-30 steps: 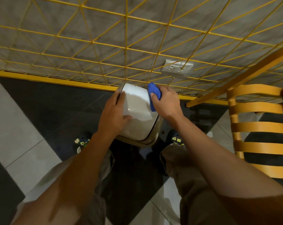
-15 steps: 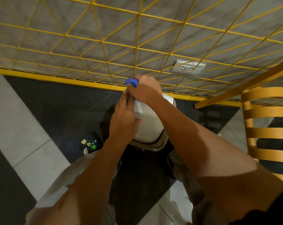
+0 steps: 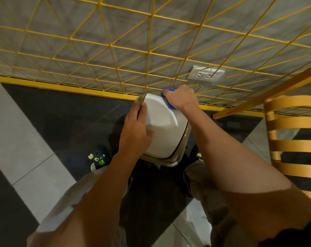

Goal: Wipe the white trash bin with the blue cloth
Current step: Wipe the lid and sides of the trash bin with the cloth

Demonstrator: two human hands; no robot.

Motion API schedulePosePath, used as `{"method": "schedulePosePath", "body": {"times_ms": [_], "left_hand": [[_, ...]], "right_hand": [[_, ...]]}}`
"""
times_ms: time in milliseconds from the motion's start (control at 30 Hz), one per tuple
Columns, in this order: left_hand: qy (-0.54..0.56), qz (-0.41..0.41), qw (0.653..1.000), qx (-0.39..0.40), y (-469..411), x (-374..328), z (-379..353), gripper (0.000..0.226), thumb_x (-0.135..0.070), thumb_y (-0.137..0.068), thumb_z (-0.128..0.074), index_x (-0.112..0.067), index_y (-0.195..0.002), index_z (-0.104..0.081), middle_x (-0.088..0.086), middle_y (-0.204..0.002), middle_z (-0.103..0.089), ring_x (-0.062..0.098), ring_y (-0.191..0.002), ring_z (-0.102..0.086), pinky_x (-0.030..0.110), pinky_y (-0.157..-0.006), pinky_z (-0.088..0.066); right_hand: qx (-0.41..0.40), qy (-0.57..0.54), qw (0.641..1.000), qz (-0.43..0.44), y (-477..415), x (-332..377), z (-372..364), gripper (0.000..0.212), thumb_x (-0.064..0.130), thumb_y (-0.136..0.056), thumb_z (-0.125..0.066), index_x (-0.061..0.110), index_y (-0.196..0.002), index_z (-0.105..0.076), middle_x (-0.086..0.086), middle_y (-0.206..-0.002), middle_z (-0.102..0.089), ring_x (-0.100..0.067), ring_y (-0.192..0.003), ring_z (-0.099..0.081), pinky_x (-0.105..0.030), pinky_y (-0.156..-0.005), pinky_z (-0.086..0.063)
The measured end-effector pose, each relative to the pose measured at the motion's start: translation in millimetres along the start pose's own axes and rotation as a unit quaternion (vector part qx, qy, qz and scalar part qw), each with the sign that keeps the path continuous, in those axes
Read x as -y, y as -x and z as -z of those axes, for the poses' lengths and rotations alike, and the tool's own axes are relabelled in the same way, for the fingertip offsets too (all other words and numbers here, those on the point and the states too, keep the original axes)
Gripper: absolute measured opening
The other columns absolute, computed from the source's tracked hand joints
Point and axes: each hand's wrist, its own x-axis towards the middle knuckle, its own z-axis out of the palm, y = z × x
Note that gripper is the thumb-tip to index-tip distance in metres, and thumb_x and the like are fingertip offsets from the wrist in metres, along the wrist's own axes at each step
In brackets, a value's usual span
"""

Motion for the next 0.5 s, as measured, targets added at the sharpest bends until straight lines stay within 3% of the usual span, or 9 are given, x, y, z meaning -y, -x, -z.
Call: {"method": "schedulePosePath", "body": {"times_ms": [100,267,400,500], "left_hand": [[0.009,-0.002,1.000,0.000,0.3,0.4,-1.1,0.087,-0.020,-0.083,-0.065,-0.014,-0.148,-0.008,0.004,-0.157,-0.008,0.024,-0.142,-0.011,0.034,-0.114,-0.018],[0.013,-0.016,1.000,-0.020,0.8,1.9,-5.9,0.089,-0.015,-0.079,-0.069,-0.009,-0.147,-0.012,0.012,-0.155,-0.015,0.030,-0.141,-0.018,0.038,-0.113,-0.021],[0.026,-0.016,0.999,-0.037,2.2,2.9,-8.4,0.087,-0.014,-0.079,-0.068,-0.011,-0.147,-0.013,0.009,-0.156,-0.014,0.027,-0.142,-0.017,0.037,-0.112,-0.025],[0.016,-0.015,0.999,-0.029,2.3,2.2,-8.5,0.086,-0.019,-0.082,-0.066,-0.015,-0.148,-0.010,0.002,-0.157,-0.008,0.021,-0.142,-0.013,0.031,-0.112,-0.023]], "right_hand": [[0.042,0.003,0.998,0.039,-8.1,18.3,-5.1,0.032,0.038,-0.081,-0.055,0.010,-0.090,-0.066,-0.013,-0.101,-0.066,-0.031,-0.088,-0.059,-0.029,-0.069,-0.039],[0.046,0.028,0.990,0.132,2.9,34.7,-18.3,0.024,0.038,-0.083,-0.054,0.017,-0.092,-0.061,-0.004,-0.086,-0.059,-0.023,-0.082,-0.054,-0.027,-0.067,-0.035],[-0.026,0.007,0.963,0.269,21.4,7.9,-22.1,0.027,0.036,-0.088,-0.054,0.019,-0.105,-0.065,-0.007,-0.101,-0.066,-0.025,-0.094,-0.059,-0.027,-0.068,-0.038],[-0.095,-0.026,0.968,0.232,30.7,-20.6,-17.4,0.033,0.036,-0.088,-0.053,0.021,-0.115,-0.063,-0.007,-0.112,-0.065,-0.026,-0.103,-0.058,-0.031,-0.078,-0.044]]}}
